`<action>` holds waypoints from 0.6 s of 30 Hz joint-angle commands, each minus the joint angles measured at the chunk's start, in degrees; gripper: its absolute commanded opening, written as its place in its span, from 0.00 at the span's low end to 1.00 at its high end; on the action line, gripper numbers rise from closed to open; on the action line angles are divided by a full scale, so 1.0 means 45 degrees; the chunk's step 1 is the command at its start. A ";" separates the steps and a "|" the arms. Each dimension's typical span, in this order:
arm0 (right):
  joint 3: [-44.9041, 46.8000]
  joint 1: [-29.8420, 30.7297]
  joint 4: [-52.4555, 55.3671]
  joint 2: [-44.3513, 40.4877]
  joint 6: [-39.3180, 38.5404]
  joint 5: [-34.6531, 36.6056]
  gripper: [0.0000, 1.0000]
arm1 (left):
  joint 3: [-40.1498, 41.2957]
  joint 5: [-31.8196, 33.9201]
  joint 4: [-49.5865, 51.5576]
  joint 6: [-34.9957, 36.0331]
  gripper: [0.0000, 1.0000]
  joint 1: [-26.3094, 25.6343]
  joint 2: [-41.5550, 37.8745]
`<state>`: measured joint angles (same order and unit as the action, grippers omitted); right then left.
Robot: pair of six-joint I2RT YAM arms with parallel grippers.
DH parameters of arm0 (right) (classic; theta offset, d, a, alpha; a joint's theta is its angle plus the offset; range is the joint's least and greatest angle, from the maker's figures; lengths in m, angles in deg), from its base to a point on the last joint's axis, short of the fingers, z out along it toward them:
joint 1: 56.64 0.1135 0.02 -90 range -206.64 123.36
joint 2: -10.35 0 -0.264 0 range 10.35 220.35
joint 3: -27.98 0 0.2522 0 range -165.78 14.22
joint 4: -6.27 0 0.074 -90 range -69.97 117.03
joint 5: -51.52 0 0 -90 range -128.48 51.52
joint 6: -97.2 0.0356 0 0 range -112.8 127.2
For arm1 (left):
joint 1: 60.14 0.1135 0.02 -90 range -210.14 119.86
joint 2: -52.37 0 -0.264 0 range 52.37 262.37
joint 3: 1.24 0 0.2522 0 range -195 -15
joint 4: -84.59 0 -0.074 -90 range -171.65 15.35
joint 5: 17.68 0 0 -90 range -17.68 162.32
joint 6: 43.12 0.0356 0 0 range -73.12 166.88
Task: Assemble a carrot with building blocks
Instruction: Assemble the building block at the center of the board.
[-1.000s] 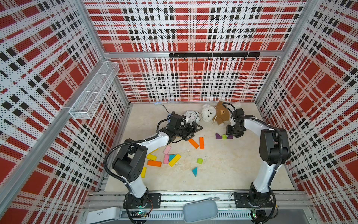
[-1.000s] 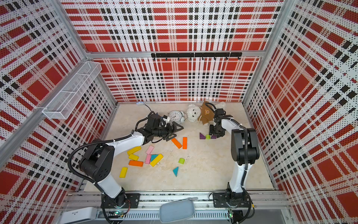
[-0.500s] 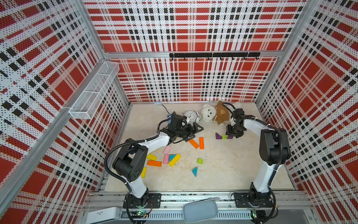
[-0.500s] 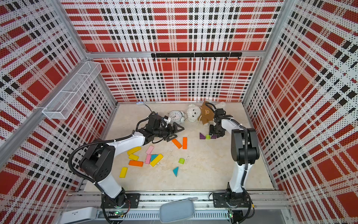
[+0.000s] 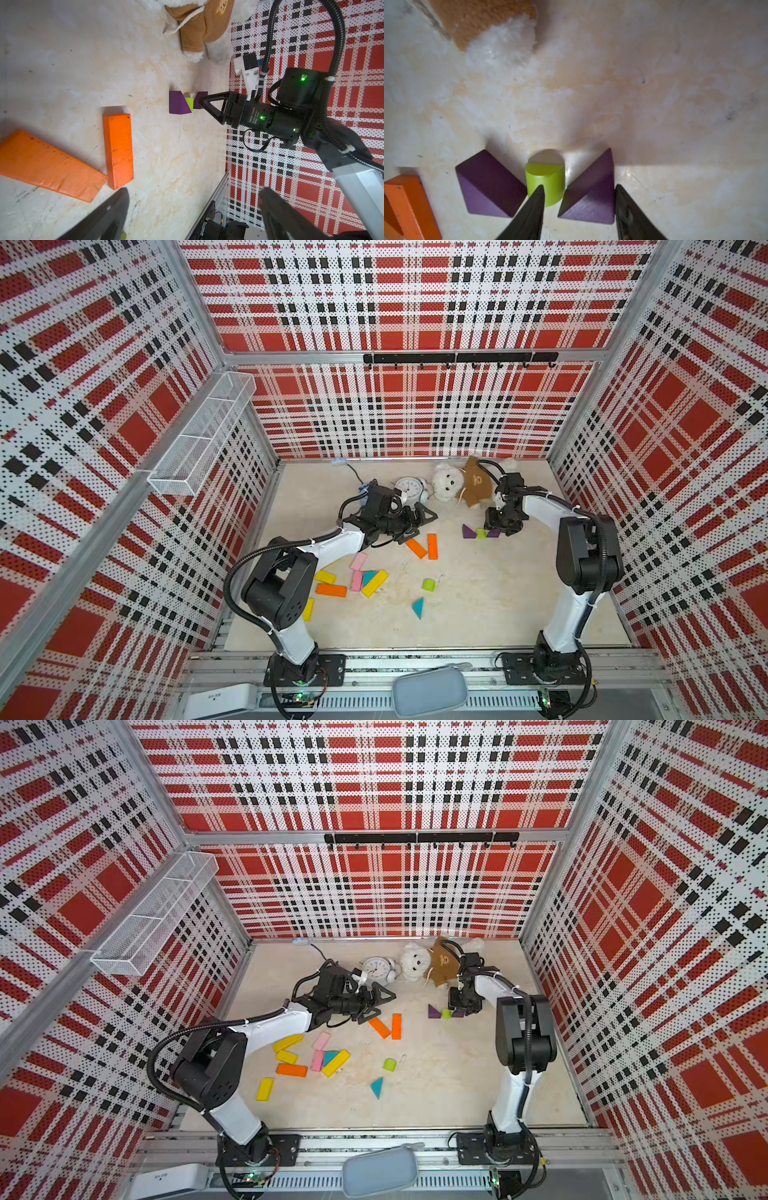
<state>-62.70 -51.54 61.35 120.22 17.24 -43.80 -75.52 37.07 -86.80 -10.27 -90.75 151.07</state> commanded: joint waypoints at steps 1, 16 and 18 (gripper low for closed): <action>-0.0064 -0.0049 -0.0013 -0.0512 0.0055 0.0047 0.56 | -0.0445 -0.0127 -0.0262 0.0062 0.99 -0.0102 0.0120; 0.0157 0.1072 0.1434 -0.4031 0.0776 0.1025 0.58 | -0.0293 0.0462 -0.0081 0.0159 1.00 0.1579 -0.0593; 0.0340 0.1884 0.1714 -0.4492 0.0853 0.1450 0.58 | -0.0266 0.0585 0.0067 0.0161 0.99 0.2097 -0.0677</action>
<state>-62.57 -47.49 66.31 102.97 20.20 -40.11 -75.52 38.08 -86.69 -9.88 -84.11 150.39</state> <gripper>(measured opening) 0.584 0.993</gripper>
